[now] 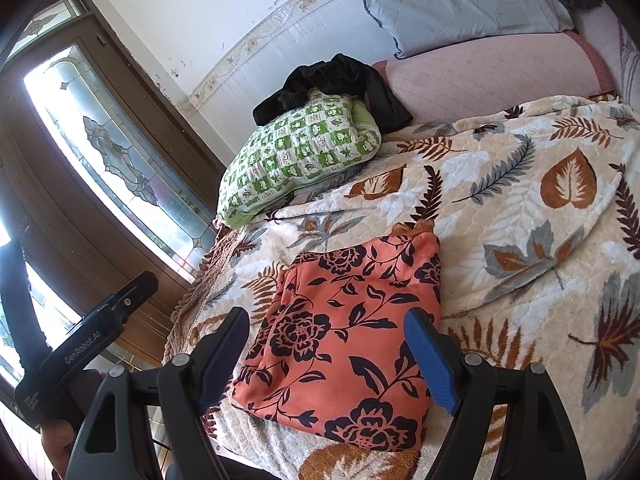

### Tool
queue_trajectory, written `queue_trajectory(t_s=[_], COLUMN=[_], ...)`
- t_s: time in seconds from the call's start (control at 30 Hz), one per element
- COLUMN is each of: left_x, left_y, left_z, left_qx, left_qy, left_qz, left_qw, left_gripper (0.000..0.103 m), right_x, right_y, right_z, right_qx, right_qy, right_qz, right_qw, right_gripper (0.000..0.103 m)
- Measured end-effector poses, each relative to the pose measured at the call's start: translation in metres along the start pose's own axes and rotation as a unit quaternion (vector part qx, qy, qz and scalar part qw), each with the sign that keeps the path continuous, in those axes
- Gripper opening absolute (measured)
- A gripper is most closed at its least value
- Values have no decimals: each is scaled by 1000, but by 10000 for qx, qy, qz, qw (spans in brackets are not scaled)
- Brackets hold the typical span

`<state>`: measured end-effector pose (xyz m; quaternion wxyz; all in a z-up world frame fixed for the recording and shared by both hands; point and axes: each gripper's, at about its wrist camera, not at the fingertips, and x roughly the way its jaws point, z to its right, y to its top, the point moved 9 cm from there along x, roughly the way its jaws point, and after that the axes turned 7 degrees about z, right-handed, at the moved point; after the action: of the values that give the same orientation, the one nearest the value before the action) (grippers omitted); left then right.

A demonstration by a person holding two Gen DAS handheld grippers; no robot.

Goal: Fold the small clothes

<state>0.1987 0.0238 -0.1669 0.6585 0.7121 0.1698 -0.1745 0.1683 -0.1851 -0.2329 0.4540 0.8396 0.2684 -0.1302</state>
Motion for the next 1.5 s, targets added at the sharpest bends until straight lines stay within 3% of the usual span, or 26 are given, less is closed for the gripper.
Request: queue_trajectory(t_s=[0.93, 1.13, 1.33, 1.5], left_x=[21, 57, 100, 128], left_y=[-18, -63, -105, -131], left_z=[-8, -28, -79, -79], left_qx=[-26, -302, -748, -1294], left_qy=[-39, -642, -587, -1056], left_qz=[-202, -1042, -1716, -2293], left_qw=[9998, 9920, 9806, 9589], left_gripper=[103, 103, 103, 103], right_x=[15, 23, 41, 66], right_y=[-12, -25, -41, -57], right_z=[7, 21, 51, 80], right_qx=[6, 16, 302, 717], right_qy=[-119, -215, -295, -257], right_qz=[-212, -398, -669, -906], right_qw=[9997, 9990, 9969, 9930], right_gripper=[84, 84, 84, 84])
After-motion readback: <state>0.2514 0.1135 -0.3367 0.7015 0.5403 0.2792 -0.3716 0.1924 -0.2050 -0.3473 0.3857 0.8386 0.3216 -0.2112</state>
